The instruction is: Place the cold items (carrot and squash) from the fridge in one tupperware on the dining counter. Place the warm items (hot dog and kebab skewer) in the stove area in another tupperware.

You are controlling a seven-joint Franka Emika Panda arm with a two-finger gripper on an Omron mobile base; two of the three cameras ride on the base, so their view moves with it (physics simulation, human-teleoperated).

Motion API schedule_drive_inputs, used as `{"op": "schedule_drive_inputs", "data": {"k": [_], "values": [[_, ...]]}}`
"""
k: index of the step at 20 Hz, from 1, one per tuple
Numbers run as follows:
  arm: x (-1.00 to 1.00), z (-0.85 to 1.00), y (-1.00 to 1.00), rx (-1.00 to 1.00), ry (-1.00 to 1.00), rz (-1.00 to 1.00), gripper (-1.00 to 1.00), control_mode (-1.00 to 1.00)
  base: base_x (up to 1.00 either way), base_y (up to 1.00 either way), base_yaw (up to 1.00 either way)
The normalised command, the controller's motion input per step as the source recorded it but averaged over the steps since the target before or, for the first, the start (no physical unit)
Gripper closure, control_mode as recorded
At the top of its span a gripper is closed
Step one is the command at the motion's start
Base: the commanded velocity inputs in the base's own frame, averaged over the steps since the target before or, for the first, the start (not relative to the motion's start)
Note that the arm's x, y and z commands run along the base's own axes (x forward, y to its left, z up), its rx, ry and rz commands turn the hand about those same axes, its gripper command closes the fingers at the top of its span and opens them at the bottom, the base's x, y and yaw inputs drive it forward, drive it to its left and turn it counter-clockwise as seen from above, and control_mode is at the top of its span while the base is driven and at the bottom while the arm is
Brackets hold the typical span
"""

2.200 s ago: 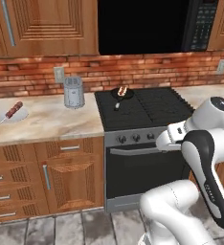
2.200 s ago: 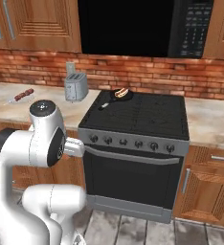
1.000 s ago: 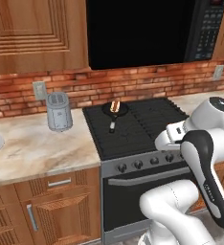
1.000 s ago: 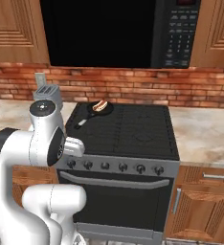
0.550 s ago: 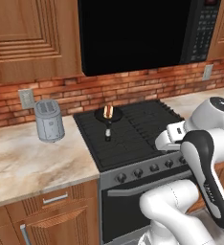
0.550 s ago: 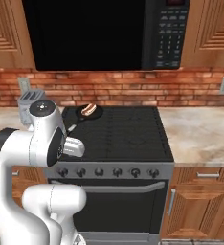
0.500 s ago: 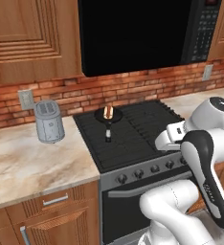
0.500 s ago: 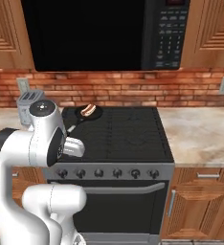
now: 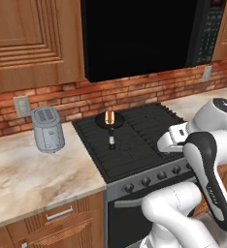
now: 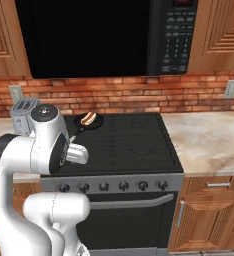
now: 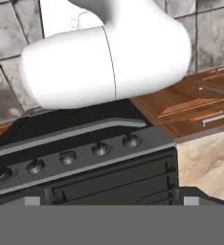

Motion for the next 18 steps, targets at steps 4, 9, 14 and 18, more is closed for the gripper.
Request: {"op": "schedule_drive_inputs", "data": {"k": [4,9,14,18], "values": [[0.00,0.00,0.00,0.00,0.00,0.00,-1.00,1.00,0.36,0.38,-0.14],[0.00,0.00,0.00,0.00,0.00,0.00,-1.00,1.00,0.31,0.37,-0.14],[0.00,0.00,0.00,0.00,0.00,0.00,-1.00,1.00,0.27,0.37,-0.11],[0.28,0.00,0.23,-0.08,0.00,-0.04,-1.00,-1.00,0.07,0.09,-0.02]]}}
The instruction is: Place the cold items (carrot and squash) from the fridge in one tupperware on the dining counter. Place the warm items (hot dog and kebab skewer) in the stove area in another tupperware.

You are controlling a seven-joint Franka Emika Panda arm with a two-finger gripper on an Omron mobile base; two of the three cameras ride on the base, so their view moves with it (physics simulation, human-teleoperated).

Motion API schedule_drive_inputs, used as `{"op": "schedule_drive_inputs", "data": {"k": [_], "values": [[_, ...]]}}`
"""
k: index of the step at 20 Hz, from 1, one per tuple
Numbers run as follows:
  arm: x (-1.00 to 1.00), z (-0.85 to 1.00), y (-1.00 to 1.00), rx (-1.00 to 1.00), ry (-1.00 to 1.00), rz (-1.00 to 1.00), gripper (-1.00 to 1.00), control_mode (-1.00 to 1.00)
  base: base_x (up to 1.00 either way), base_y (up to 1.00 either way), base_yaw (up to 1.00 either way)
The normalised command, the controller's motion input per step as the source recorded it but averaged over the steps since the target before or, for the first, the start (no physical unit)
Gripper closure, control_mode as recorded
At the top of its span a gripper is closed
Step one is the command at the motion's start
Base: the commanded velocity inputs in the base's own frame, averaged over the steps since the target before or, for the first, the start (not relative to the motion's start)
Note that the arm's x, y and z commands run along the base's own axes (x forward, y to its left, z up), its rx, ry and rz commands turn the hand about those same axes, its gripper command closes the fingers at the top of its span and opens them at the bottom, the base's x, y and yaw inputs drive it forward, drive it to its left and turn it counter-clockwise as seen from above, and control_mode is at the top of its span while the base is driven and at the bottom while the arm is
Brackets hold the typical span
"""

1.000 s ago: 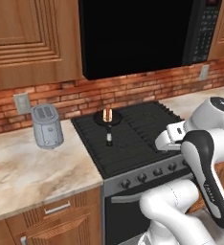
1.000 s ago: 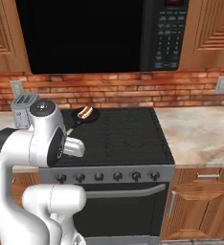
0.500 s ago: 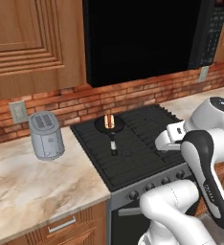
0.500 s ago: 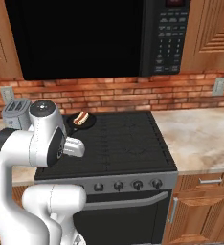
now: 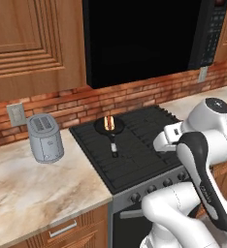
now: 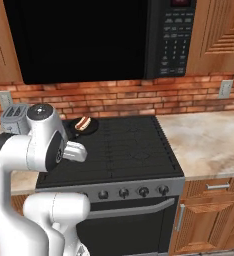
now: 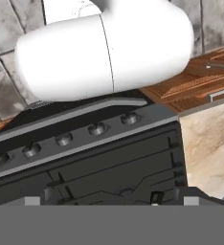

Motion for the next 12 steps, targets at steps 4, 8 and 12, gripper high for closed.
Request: {"op": "schedule_drive_inputs", "data": {"k": [4,8,12], "values": [[0.49,0.00,0.22,-0.08,0.00,-0.01,-1.00,-1.00,0.00,0.00,0.00],[0.52,0.00,0.12,-0.06,0.00,0.00,-1.00,-1.00,0.00,0.00,0.00],[0.57,0.00,0.01,-0.01,0.00,0.00,-1.00,-1.00,0.00,0.00,0.00]]}}
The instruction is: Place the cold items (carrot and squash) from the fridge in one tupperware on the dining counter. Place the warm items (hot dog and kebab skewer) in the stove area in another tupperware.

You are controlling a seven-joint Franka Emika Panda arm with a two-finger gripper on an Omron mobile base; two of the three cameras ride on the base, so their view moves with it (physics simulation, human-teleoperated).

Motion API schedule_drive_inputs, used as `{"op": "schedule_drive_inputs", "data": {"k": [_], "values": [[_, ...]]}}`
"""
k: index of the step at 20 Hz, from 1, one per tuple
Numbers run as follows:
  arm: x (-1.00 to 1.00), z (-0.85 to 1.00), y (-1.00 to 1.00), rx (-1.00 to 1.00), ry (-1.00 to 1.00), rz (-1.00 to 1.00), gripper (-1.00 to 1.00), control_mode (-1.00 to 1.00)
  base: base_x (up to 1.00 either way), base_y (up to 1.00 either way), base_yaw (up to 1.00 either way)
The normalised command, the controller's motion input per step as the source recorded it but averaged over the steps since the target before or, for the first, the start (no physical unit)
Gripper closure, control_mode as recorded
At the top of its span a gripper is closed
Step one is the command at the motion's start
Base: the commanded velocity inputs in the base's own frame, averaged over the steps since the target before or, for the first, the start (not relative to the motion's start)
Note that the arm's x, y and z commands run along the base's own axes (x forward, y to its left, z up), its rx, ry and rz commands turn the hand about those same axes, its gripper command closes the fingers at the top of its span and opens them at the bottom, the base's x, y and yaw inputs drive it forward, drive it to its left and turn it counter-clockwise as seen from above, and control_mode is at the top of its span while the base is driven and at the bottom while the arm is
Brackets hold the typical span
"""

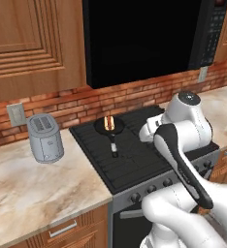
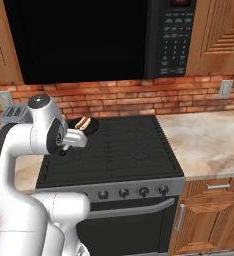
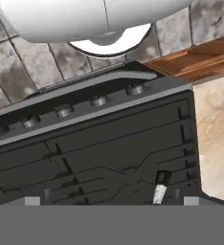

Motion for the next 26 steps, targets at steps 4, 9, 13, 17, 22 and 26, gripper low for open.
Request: {"op": "schedule_drive_inputs", "data": {"k": [4,9,13,17,22,26], "values": [[0.62,0.00,0.21,0.00,0.00,0.00,-1.00,-1.00,0.00,0.00,0.00],[0.57,0.00,0.25,0.00,-0.01,0.00,-1.00,-1.00,0.00,0.00,0.00],[0.57,0.00,0.15,0.00,-0.03,0.00,-1.00,-1.00,0.00,0.00,0.00],[0.60,0.00,0.24,0.00,0.00,0.00,-1.00,-1.00,0.00,0.00,0.00],[0.68,-0.18,0.33,0.00,0.00,0.00,-1.00,-1.00,0.00,0.00,0.00],[0.65,-0.46,0.25,0.00,-0.01,0.00,-1.00,-1.00,0.00,0.00,0.00]]}}
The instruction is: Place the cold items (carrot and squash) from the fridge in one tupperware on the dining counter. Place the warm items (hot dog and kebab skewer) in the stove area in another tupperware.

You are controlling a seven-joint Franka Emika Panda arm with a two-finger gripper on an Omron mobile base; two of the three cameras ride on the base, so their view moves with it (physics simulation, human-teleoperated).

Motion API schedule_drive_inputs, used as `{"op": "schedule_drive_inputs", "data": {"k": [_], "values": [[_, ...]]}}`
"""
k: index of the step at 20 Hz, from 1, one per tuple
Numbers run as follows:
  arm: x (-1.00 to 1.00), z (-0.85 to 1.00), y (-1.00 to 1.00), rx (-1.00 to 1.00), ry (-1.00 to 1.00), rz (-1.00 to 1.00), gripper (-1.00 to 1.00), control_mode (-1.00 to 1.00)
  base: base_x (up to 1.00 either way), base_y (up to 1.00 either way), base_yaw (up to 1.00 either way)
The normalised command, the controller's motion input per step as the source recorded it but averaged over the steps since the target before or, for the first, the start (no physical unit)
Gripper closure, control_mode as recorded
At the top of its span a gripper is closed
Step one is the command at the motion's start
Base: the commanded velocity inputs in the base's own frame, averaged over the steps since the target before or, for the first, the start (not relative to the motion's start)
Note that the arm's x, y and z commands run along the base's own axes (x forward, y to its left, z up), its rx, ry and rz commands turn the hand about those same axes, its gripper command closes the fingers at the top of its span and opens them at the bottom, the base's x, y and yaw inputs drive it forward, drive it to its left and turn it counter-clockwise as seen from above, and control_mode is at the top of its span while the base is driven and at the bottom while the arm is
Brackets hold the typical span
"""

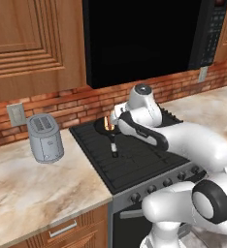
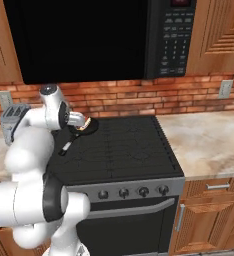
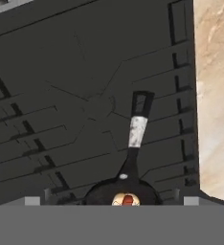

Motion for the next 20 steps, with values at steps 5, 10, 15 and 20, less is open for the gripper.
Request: {"op": "schedule_drive_inputs", "data": {"k": [5,10,15,20], "values": [[0.66,-0.38,0.06,0.01,0.00,0.00,-1.00,-1.00,0.00,0.00,0.00],[0.67,-0.34,0.08,0.00,0.00,0.00,-1.00,-1.00,0.00,0.00,0.00],[0.62,-0.29,0.28,0.00,0.00,0.00,-1.00,-1.00,0.00,0.00,0.00],[0.61,-0.30,0.11,0.00,0.00,0.00,-1.00,-1.00,0.00,0.00,0.00]]}}
